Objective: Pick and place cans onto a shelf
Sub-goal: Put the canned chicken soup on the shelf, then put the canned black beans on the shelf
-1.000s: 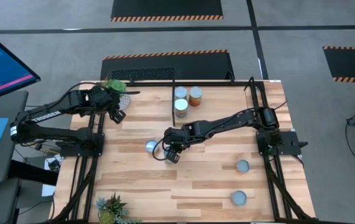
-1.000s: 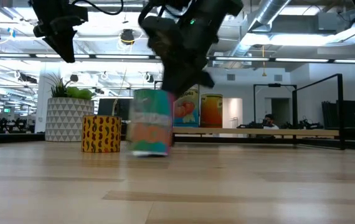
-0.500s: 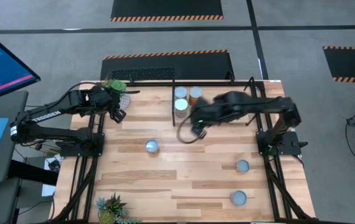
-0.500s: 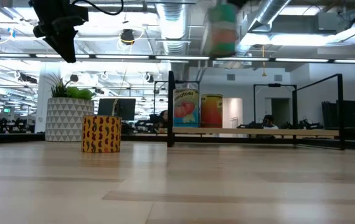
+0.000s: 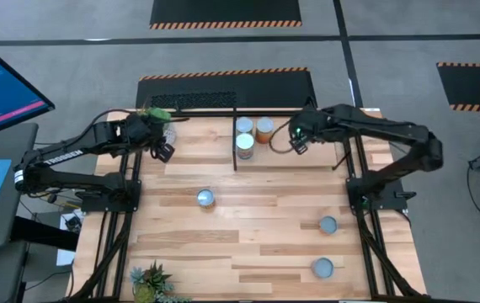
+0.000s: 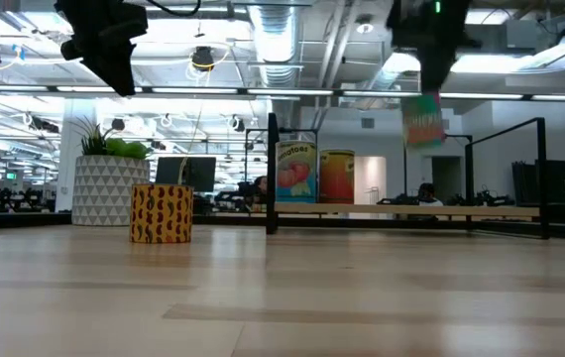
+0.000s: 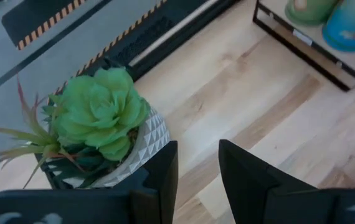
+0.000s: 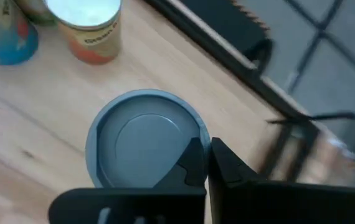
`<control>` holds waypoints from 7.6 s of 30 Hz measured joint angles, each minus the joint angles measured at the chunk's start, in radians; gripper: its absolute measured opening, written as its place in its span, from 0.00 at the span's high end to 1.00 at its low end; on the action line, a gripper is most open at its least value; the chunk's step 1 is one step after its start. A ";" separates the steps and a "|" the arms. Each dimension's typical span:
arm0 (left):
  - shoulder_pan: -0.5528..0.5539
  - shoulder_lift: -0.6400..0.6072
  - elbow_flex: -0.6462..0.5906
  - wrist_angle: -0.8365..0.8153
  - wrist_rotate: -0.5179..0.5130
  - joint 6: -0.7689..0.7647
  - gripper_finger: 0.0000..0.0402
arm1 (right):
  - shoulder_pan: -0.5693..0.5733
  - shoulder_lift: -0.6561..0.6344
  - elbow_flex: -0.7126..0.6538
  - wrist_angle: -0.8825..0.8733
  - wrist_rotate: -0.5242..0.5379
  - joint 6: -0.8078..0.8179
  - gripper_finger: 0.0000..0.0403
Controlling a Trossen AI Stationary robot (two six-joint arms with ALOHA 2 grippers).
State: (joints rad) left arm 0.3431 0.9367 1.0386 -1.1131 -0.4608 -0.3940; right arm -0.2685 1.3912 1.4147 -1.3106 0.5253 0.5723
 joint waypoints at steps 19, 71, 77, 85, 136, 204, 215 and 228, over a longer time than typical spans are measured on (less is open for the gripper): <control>0.000 0.000 0.000 0.014 -0.017 -0.148 0.74 | -0.381 0.050 -0.328 0.669 -0.382 -0.413 0.99; 0.000 0.000 0.000 0.004 0.010 -0.126 0.74 | -0.373 0.102 -0.256 0.712 -0.391 -0.424 0.68; 0.000 0.000 0.000 0.004 0.010 -0.126 0.74 | -0.359 0.078 -0.138 0.551 -0.392 -0.422 0.70; 0.000 0.000 0.000 0.005 0.011 -0.126 0.74 | -0.228 0.025 0.038 0.039 -0.532 -0.191 0.71; -0.520 0.896 0.330 0.313 0.387 -0.038 0.74 | 0.965 0.002 0.020 -0.260 -0.155 0.705 0.71; -0.632 0.016 -0.343 0.300 0.044 -0.168 0.74 | 0.360 0.438 0.020 0.353 -0.311 0.298 0.71; -0.631 0.017 -0.343 0.298 0.033 -0.176 0.74 | 0.356 0.482 0.020 0.350 -0.395 0.222 0.71; -0.631 0.017 -0.343 0.296 0.030 -0.183 0.74 | 0.337 0.506 0.022 0.369 -0.395 0.178 0.71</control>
State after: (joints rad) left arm -0.2882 0.9535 0.6956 -0.8169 -0.4311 -0.5766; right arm 0.0681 1.8976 1.4365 -0.9413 0.1307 0.7498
